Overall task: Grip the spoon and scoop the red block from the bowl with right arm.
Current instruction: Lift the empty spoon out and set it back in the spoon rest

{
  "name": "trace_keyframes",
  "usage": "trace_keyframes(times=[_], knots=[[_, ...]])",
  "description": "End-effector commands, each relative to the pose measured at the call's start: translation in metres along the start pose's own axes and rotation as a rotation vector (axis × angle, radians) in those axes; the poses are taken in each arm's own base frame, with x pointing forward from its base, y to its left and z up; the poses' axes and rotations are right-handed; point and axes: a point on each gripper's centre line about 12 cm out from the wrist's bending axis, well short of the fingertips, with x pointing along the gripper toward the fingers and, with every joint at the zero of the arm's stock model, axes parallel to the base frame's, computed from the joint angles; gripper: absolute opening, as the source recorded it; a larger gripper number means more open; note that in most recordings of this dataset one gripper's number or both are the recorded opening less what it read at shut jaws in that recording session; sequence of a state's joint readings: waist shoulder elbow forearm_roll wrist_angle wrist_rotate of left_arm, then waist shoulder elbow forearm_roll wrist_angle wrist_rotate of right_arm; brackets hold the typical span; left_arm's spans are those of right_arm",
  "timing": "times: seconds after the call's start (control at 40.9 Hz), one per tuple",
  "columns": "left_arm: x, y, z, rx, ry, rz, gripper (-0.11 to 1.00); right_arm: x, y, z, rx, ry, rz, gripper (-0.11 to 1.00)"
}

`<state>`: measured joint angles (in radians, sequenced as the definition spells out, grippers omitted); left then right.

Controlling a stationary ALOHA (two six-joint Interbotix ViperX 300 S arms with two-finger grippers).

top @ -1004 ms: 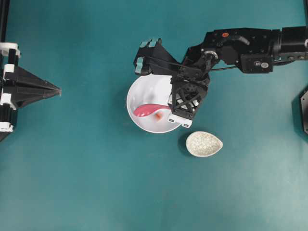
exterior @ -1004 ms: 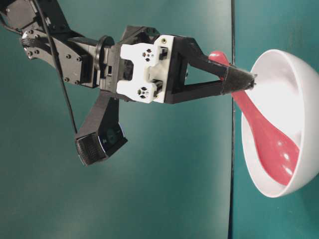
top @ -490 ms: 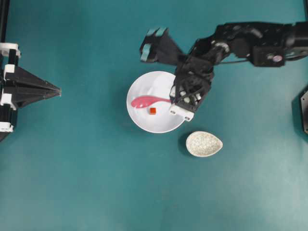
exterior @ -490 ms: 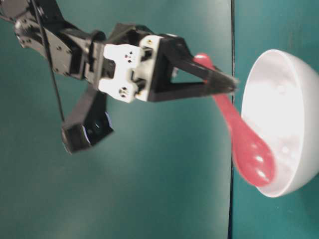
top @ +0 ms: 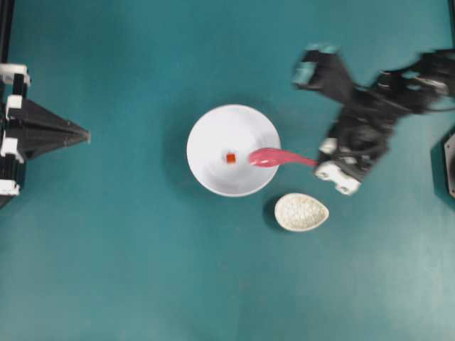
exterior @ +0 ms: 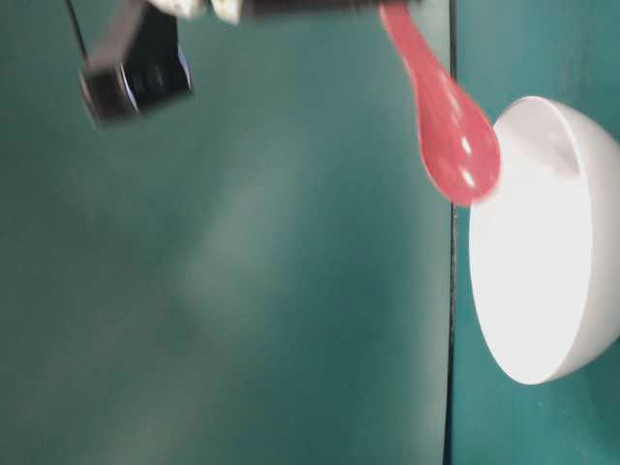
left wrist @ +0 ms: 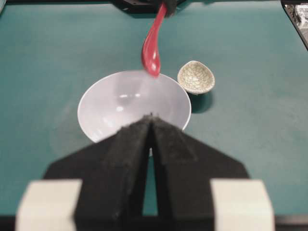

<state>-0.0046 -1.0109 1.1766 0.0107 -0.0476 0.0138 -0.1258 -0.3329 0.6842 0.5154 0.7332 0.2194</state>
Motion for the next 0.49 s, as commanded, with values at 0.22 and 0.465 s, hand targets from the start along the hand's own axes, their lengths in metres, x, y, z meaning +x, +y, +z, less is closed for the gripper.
trace_keyframes(times=[0.22,0.465], knots=[[0.001,0.0,0.005,0.006,-0.014,-0.001,0.0,-0.014,0.002,-0.058,0.078,-0.047,0.085,0.06],[0.001,0.0,0.004,0.006,-0.014,-0.001,0.0,0.011,0.002,-0.078,0.026,0.034,0.047,0.06]])
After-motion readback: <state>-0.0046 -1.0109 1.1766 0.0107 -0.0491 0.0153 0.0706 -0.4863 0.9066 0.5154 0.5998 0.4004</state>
